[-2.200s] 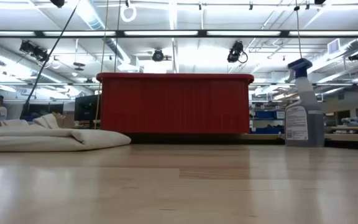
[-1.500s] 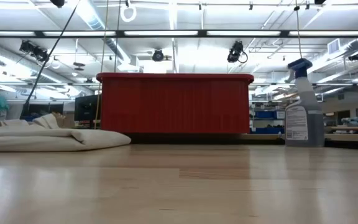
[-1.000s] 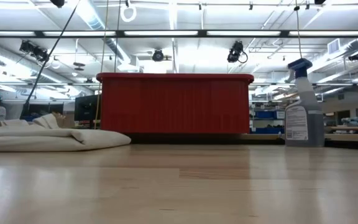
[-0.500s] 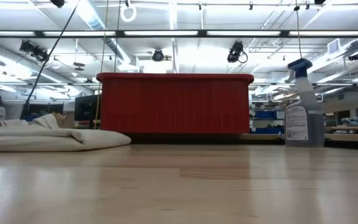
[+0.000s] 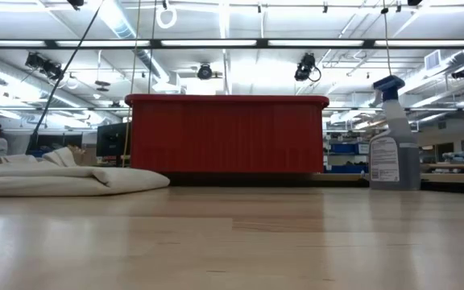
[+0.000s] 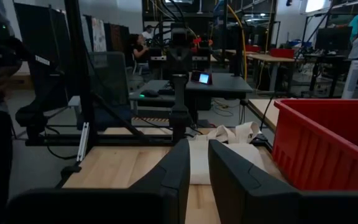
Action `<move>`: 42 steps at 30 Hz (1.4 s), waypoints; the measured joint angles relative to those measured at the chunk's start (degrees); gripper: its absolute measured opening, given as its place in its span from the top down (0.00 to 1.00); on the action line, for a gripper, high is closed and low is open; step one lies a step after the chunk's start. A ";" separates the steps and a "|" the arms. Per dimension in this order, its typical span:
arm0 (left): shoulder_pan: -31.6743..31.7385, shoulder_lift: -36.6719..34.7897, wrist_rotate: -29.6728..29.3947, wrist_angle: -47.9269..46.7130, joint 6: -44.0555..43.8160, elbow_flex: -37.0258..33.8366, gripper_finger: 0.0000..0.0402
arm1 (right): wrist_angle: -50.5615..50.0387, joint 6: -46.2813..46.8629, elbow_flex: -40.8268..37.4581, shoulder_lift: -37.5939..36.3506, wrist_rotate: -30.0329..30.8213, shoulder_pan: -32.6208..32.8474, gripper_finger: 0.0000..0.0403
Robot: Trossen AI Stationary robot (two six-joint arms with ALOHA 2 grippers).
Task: Sort clothes
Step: Remove the blue pants from the red bin
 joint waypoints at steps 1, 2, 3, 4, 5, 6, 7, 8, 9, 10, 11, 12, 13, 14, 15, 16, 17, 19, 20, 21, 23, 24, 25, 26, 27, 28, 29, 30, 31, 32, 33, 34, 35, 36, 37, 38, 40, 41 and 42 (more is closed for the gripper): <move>0.01 0.00 0.00 0.39 0.00 0.01 0.91 | 0.00 0.00 0.00 0.00 -0.01 0.01 0.83; 0.06 0.00 -0.01 1.02 0.00 -0.01 0.91 | 0.00 -0.01 0.00 0.01 -0.01 -0.01 0.83; 0.18 0.00 0.00 1.52 0.00 0.01 0.91 | 0.00 -0.01 -0.01 0.02 0.01 -0.01 0.83; 0.18 0.00 0.00 1.74 0.00 0.01 0.91 | 0.02 -0.01 0.00 0.00 0.01 0.01 0.83; 0.18 -0.02 -0.02 1.77 0.00 0.01 0.91 | 0.02 0.01 0.00 0.01 0.00 0.00 0.83; 0.18 -0.02 -0.02 1.69 0.00 0.01 0.91 | 0.00 0.01 0.01 0.00 -0.01 -0.01 0.83; 0.18 -0.02 -0.02 1.69 0.00 -0.01 0.91 | 0.00 -0.02 0.01 0.00 -0.01 -0.01 0.83; 0.18 -0.02 -0.02 1.69 0.00 0.01 0.91 | 0.00 -0.01 0.00 0.01 0.00 -0.01 0.83; 0.18 -0.01 -0.02 1.69 0.00 0.01 0.91 | 0.01 0.00 -0.01 0.00 -0.01 0.01 0.83; 0.18 -0.01 -0.02 1.69 0.00 0.00 0.91 | 0.00 -0.02 0.01 0.00 -0.01 0.00 0.83; 0.18 -0.02 -0.02 1.69 0.00 0.00 0.91 | 0.00 0.00 0.01 0.02 -0.01 0.00 0.83; 0.18 -0.02 -0.02 1.71 0.00 0.01 0.91 | 0.00 0.00 0.01 0.00 -0.01 0.00 0.83; 0.18 0.01 -0.02 1.69 0.00 0.00 0.91 | 0.01 -0.01 0.00 0.02 -0.01 -0.01 0.83; 0.18 0.18 -0.03 1.75 0.00 0.01 0.91 | 0.00 0.01 -0.01 0.01 0.00 -0.01 0.83; 0.18 0.44 -0.36 2.11 0.00 -0.01 0.91 | 0.00 0.00 -0.01 0.00 0.00 -0.01 0.83; 0.18 0.82 -1.02 2.80 -0.08 0.01 0.91 | 0.00 0.01 0.00 0.00 -0.01 -0.01 0.83; 0.18 1.37 -2.29 3.72 -0.57 -0.01 0.91 | 0.00 0.01 -0.02 0.02 -0.01 -0.01 0.83; 0.18 2.76 -6.54 6.99 -3.28 -0.01 0.91 | 0.02 0.01 0.01 0.02 -0.01 0.01 0.83; 0.18 3.67 -9.17 9.56 -5.76 -0.01 0.91 | 0.00 -0.01 0.00 0.01 -0.01 0.00 0.83; 0.18 4.64 -11.58 12.88 -9.07 -0.01 0.91 | 0.00 0.01 -0.02 0.02 -0.01 0.00 0.83; 0.18 6.88 -15.54 19.56 -16.27 -0.01 0.91 | 0.02 -0.02 -0.02 0.02 0.24 0.01 0.83; 0.20 7.93 -17.10 22.35 -19.26 0.01 0.91 | 0.07 -0.04 0.00 0.01 1.36 -0.01 0.83; 0.20 8.98 -18.19 24.68 -21.40 0.01 0.91 | 0.49 -0.06 -0.02 0.02 3.66 -0.04 0.83; 0.20 10.06 -18.85 26.82 -22.83 0.01 0.91 | 1.50 -0.10 -0.02 0.02 6.15 -0.06 0.83; 0.20 11.10 -19.31 28.51 -23.97 0.01 0.91 | 3.05 -0.10 -0.02 0.11 8.42 -0.06 0.83; 0.20 12.14 -19.54 29.76 -24.96 0.01 0.91 | 4.92 -0.10 -0.02 0.30 10.16 -0.06 0.83; 0.20 13.11 -19.65 30.88 -26.14 0.01 0.91 | 6.84 -0.12 -0.02 0.42 11.20 -0.09 0.83; 0.20 14.17 -19.83 31.86 -27.23 0.00 0.91 | 9.11 -0.10 -0.02 0.54 12.03 -0.08 0.83; 0.20 15.24 -20.46 32.63 -28.61 0.00 0.91 | 11.89 0.01 -0.02 0.82 12.50 -0.08 0.83; 0.18 16.31 -21.89 33.26 -30.06 0.01 0.91 | 15.34 0.27 -0.02 1.12 12.62 -0.07 0.83; 0.18 17.31 -23.95 33.93 -31.56 0.01 0.91 | 18.92 0.45 -0.02 1.31 12.54 -0.06 0.83; 0.18 18.43 -26.57 34.46 -33.02 -0.01 0.91 | 22.73 0.50 -0.02 1.63 12.47 -0.06 0.83; 0.20 19.54 -29.55 34.82 -34.35 -0.01 0.91 | 27.46 -0.35 -0.02 2.25 12.61 -0.10 0.83; 0.21 20.35 -32.63 35.15 -35.70 -0.01 0.91 | 32.22 -2.00 0.02 2.95 13.36 -0.13 0.83; 0.23 21.09 -35.49 35.15 -36.95 -0.01 0.91 | 36.12 -4.08 0.03 3.57 14.76 -0.19 0.83; 0.23 21.82 -37.95 35.48 -38.42 -0.01 0.91 | 40.37 -6.00 0.03 4.34 16.78 -0.21 0.83; 0.23 22.60 -40.56 36.63 -41.63 -0.01 0.91 | 48.37 -7.86 0.03 6.00 21.71 -0.21 0.83; 0.23 22.90 -40.80 37.65 -42.74 -0.01 0.91 | 52.18 -8.02 0.03 6.97 24.66 -0.21 0.83; 0.23 23.12 -40.80 38.69 -43.39 -0.01 0.91 | 55.54 -8.13 0.03 7.91 27.51 -0.21 0.83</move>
